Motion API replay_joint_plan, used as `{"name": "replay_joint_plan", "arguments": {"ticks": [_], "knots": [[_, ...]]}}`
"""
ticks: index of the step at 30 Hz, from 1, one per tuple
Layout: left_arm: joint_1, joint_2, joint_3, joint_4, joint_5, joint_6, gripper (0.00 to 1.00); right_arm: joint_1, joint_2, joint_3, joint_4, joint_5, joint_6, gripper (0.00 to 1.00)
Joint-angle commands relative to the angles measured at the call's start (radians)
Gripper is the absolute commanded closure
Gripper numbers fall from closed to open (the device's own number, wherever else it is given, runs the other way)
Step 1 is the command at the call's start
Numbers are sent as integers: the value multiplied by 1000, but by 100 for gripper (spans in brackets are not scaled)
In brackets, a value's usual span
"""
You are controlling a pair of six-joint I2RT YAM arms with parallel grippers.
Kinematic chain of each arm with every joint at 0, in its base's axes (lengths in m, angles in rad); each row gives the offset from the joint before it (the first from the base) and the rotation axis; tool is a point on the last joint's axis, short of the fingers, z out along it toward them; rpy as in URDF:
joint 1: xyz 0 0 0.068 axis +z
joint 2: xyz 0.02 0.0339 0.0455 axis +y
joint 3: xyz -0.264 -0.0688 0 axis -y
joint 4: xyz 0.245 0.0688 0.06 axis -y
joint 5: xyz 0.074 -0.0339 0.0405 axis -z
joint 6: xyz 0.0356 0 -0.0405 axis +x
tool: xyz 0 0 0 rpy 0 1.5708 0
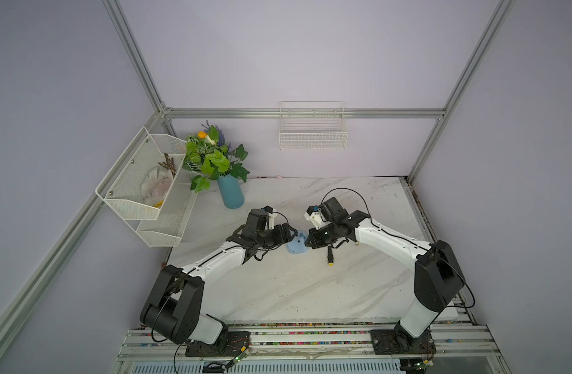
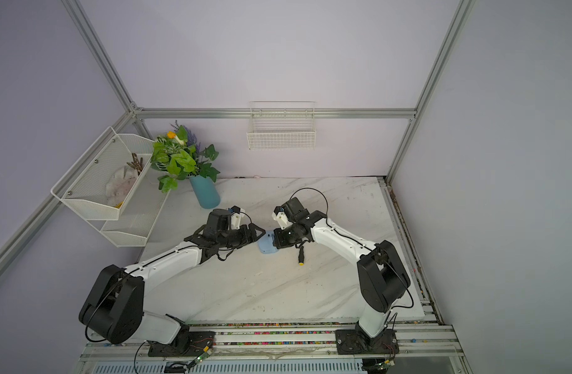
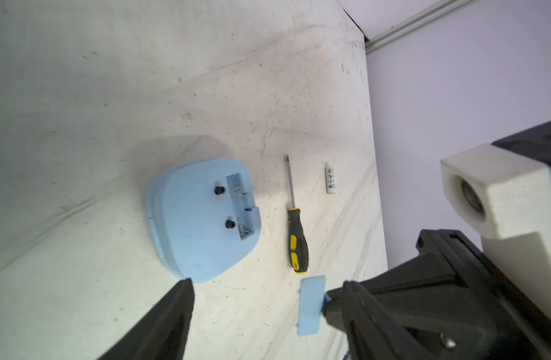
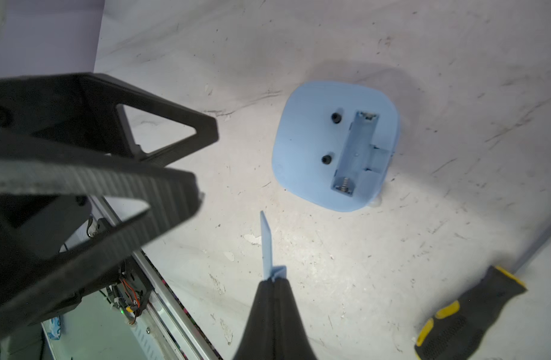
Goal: Remove the battery from the alarm
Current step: Pick up the cover from the center of the board.
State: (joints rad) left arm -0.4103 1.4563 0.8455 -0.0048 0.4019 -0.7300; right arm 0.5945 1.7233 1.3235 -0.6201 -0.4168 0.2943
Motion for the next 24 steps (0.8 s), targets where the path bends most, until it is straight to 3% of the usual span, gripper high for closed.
{"name": "replay_joint_plan", "arguments": {"ticks": [1, 10, 24], "knots": [[8, -8, 89, -114, -75, 54, 22, -31, 43, 29, 13, -9, 12, 100], [8, 119, 133, -126, -78, 55, 26, -56, 167, 139, -6, -39, 56, 100], [8, 268, 255, -153, -28, 53, 37, -86, 232, 216, -54, -81, 83, 100]]}}
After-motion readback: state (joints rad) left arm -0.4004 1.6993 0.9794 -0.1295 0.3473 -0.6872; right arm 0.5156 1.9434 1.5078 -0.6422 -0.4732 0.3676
